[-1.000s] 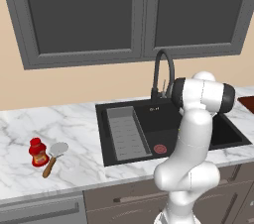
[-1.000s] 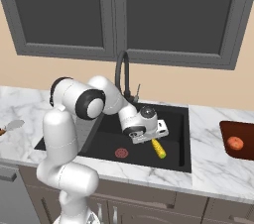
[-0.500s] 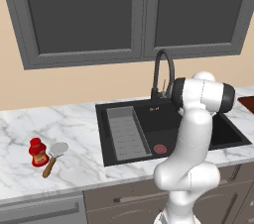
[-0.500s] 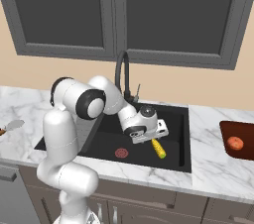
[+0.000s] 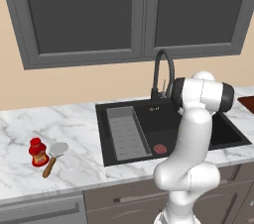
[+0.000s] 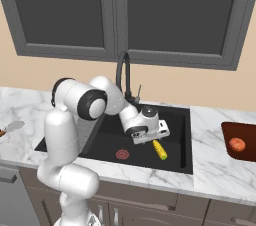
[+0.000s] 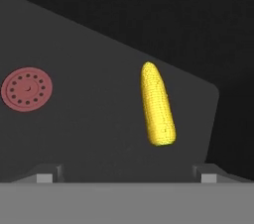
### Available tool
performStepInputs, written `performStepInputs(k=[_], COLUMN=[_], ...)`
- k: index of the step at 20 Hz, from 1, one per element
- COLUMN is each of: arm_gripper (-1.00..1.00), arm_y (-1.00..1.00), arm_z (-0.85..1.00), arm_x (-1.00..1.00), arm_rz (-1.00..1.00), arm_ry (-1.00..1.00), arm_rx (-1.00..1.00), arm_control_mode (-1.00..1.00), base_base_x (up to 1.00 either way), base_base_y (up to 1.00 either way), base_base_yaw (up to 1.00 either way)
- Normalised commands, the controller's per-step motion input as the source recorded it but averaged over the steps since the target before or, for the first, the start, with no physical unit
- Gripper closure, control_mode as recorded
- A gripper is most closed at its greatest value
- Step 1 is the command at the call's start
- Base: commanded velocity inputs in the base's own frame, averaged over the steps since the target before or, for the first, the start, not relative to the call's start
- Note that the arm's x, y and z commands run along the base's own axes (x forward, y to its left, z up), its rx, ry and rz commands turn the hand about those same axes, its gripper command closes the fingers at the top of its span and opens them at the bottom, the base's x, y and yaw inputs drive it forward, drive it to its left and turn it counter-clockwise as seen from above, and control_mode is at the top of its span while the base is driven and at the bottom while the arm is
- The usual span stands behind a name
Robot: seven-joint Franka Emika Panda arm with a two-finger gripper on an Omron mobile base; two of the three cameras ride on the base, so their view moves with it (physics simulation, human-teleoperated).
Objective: Pick up all produce items and place them in the sink. Turn on the sink faucet to wash them. Then turn the sink off and put them in the tray.
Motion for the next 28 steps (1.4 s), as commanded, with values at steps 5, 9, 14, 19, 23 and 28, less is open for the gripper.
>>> performStepInputs(k=[5,9,14,19,23,28], arm_gripper=[-1.0,-1.0,-1.0,-1.0,-1.0,-1.0], arm_y=[-0.2,-0.29,-0.12,0.0,0.0,0.0], arm_z=[-0.16,-0.24,-0.2,-0.22,-0.13,-0.11], arm_x=[0.13,0.11,0.01,0.0,0.0,0.02], arm_rz=[0.08,0.1,0.05,0.02,0.01,0.0], arm_ry=[0.0,0.0,0.01,0.01,0.0,0.0], arm_rx=[0.08,0.07,0.03,0.0,0.0,0.0], arm_control_mode=[-1.0,-1.0,-1.0,-1.0,-1.0,-1.0], base_base_x=[0.0,0.0,0.0,0.0,0.0,0.0], base_base_y=[0.0,0.0,0.0,0.0,0.0,0.0], base_base_yaw=[0.0,0.0,0.0,0.0,0.0,0.0])
